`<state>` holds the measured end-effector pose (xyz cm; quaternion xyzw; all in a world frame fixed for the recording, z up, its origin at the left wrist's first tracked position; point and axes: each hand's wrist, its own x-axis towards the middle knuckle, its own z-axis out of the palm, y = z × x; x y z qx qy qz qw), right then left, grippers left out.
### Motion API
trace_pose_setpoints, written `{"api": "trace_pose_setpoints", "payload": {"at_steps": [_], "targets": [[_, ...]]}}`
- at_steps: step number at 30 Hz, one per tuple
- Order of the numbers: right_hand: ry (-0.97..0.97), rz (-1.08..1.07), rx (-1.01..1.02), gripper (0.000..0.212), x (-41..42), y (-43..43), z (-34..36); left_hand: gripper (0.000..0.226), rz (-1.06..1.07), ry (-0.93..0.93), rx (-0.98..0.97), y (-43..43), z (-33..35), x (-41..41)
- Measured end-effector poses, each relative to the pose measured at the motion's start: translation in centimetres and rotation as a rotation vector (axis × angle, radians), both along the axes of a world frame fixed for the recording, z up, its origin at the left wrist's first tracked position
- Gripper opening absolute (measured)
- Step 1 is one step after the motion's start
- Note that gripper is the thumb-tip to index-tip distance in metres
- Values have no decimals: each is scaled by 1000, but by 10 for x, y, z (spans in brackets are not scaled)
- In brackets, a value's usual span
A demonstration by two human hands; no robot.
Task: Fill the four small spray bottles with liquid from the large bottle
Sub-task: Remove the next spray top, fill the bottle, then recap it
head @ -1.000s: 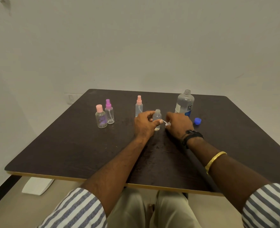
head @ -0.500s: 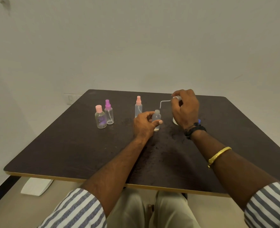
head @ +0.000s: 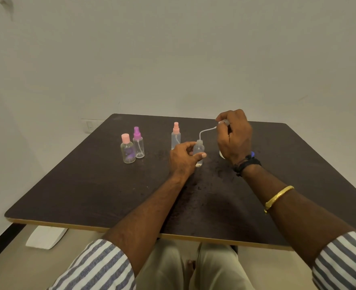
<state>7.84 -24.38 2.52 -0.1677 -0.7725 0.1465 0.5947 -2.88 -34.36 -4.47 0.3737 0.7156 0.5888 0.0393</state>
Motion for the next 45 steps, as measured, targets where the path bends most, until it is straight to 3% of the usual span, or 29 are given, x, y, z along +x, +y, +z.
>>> {"api": "trace_pose_setpoints", "payload": {"at_steps": [17, 32, 39, 45], "targets": [[-435, 156, -118, 28, -8, -2, -12, 41, -18, 5, 19, 1, 0, -2], [-438, 134, -124, 19, -10, -3, -16, 42, -14, 31, 11, 1, 0, -1], [-452, 155, -139, 28, -11, -8, -16, 43, -23, 11, 31, -1, 0, -1], [-472, 29, -162, 32, -15, -6, -19, 34, -2, 32, 6, 1, 0, -1]]}}
